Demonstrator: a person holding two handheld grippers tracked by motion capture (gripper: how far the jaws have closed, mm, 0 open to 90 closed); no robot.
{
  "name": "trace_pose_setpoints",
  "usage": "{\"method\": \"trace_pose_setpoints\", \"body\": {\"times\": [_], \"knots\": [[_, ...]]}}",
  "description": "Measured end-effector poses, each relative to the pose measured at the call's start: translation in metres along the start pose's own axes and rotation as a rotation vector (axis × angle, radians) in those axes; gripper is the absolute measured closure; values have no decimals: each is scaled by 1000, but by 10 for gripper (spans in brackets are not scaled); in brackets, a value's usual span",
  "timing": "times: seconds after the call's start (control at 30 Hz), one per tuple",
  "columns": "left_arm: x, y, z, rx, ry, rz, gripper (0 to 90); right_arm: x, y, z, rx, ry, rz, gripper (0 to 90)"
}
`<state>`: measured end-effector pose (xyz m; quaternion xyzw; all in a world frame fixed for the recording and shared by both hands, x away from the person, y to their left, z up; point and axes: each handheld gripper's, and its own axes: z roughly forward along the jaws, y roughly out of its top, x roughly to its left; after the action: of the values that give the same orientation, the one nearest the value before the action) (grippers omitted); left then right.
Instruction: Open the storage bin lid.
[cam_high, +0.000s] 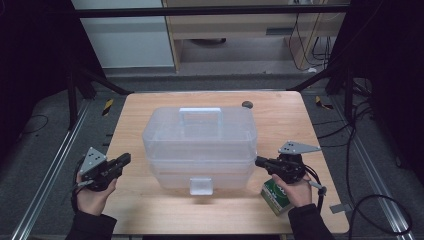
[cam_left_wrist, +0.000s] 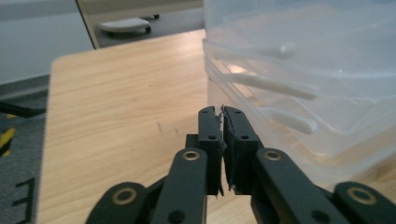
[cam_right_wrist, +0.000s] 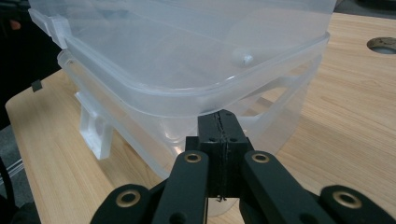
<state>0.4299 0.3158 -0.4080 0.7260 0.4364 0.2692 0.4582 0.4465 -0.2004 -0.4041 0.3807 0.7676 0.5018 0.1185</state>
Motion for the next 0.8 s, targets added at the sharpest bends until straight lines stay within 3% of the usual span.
{"method": "trace_pose_setpoints", "body": {"times": [0.23, 0.43, 0.8], "knots": [[-12, 0, 7, 10, -103, 19, 895, 0, -1, 1, 3, 1, 5, 900], [-20, 2, 10, -5, -161, 28, 895, -1, -1, 1, 2, 1, 4, 900], [-26, 4, 11, -37, -198, 35, 890, 0, 0, 1, -2, -6, 4, 900]]}}
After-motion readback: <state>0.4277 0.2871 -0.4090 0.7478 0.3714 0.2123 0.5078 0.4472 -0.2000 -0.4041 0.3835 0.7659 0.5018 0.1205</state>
